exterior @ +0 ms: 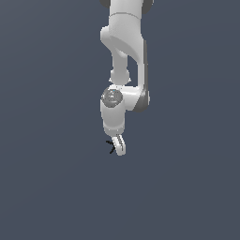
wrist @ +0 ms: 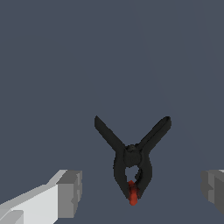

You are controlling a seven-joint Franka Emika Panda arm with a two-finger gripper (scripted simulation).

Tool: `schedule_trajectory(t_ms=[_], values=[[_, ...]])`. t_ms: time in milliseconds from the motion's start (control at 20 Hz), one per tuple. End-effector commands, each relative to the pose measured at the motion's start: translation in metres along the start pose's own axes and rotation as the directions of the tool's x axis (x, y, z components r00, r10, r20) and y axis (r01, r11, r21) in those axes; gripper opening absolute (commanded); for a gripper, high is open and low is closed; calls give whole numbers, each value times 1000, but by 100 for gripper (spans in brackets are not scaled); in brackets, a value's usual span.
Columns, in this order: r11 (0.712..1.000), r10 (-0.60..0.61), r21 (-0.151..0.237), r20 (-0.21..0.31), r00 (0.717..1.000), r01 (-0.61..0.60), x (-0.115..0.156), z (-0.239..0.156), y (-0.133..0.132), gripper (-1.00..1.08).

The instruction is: Pick up the object and move it to a goal position.

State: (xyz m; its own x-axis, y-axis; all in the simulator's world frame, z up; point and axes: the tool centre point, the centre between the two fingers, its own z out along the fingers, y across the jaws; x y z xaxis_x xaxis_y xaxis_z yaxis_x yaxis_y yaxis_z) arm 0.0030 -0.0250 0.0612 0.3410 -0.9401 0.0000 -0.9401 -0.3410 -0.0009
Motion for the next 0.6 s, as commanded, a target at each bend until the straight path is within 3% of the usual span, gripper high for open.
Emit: schedule_trajectory(t_ms=[0,550], values=[[1000,1,-1,0,1000,-1,0,6,1,100],[1000,5,-1,0,1000,-5,0,47,1,100]])
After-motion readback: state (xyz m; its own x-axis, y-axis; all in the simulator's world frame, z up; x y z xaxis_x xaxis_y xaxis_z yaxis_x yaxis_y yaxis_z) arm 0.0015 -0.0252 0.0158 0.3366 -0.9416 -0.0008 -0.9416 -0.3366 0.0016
